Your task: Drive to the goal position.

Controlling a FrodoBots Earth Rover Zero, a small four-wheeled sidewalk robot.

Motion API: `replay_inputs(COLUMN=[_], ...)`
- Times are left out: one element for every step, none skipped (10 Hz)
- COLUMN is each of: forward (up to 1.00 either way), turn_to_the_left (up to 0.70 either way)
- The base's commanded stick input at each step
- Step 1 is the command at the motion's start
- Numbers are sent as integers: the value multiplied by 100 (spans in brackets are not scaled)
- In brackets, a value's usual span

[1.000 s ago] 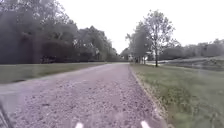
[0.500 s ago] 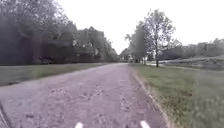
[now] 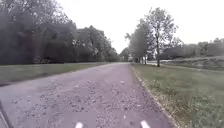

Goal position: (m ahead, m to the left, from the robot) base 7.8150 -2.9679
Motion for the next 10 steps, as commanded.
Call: replay_inputs(forward=[70, 70, 70, 70, 70, 70, 70, 70, 70, 70], turn_to_the_left=[0, 0, 0, 0, 0, 0, 0, 0, 0, 0])
